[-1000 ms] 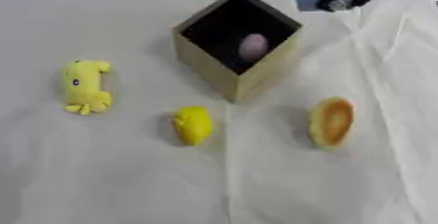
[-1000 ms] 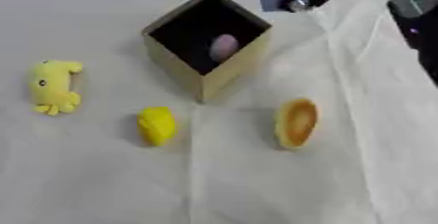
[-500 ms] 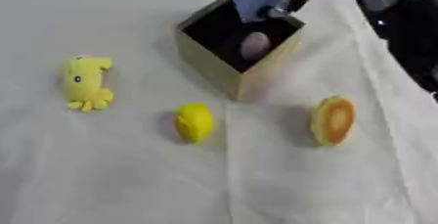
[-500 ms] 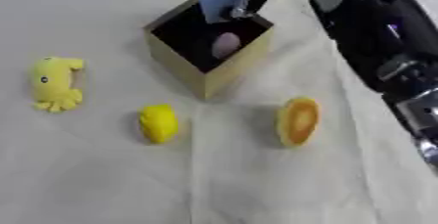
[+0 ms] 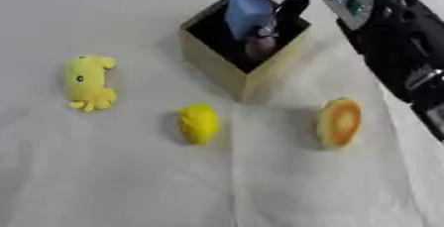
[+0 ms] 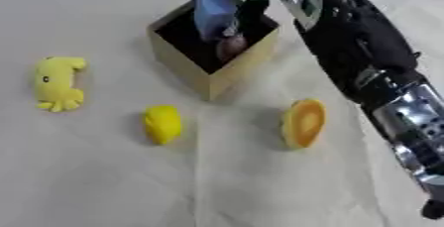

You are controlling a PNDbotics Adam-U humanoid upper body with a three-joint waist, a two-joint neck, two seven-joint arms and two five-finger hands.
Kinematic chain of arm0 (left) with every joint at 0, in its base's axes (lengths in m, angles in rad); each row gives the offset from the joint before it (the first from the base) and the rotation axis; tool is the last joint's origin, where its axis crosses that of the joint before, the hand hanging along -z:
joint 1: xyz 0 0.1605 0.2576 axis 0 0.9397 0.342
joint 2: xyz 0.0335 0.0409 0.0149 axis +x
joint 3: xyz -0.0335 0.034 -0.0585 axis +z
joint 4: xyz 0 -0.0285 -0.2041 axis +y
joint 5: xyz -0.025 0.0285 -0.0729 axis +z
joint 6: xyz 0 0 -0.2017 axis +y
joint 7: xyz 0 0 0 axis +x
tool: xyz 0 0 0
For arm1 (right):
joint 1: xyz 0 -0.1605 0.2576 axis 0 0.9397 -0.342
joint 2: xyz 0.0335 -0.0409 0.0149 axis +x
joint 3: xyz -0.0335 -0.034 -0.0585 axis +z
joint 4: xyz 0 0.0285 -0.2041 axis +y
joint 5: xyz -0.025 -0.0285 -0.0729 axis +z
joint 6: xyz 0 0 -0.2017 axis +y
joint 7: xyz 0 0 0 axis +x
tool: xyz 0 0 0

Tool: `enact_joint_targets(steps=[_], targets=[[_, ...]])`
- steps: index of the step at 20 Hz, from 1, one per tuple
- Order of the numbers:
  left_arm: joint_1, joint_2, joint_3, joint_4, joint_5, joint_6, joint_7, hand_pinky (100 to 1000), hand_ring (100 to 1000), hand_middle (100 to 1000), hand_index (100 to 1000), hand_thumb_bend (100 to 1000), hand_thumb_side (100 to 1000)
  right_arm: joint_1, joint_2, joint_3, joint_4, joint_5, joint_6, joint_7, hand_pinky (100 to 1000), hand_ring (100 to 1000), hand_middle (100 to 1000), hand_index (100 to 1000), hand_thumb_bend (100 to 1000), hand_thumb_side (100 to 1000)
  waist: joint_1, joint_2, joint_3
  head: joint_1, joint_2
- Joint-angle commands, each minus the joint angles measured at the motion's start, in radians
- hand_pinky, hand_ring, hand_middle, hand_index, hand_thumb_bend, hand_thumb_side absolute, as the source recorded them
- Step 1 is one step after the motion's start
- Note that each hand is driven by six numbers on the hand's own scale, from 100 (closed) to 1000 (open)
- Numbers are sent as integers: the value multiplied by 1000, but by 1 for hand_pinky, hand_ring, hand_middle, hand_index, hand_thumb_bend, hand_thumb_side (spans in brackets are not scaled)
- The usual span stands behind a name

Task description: Pick up objects on the table and place them in the box.

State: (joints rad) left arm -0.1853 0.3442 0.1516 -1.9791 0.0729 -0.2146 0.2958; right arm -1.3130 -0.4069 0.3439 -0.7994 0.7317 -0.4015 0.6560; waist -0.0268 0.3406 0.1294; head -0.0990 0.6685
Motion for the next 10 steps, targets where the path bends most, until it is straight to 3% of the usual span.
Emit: enact_joint_targets(steps=[1, 10], targets=[[-8, 23, 2, -21, 3, 0, -4, 878, 663, 678, 848, 196, 764, -19, -10, -14, -3, 8, -20, -8, 938, 1000, 913, 943, 340, 349, 3, -19, 0, 1, 0], [-7, 22, 2, -21, 2, 3, -9, 879, 665, 677, 850, 200, 763, -17, -14, -17, -15, 21, -21, -26, 953, 1000, 927, 962, 384, 319, 0, -25, -2, 5, 1]])
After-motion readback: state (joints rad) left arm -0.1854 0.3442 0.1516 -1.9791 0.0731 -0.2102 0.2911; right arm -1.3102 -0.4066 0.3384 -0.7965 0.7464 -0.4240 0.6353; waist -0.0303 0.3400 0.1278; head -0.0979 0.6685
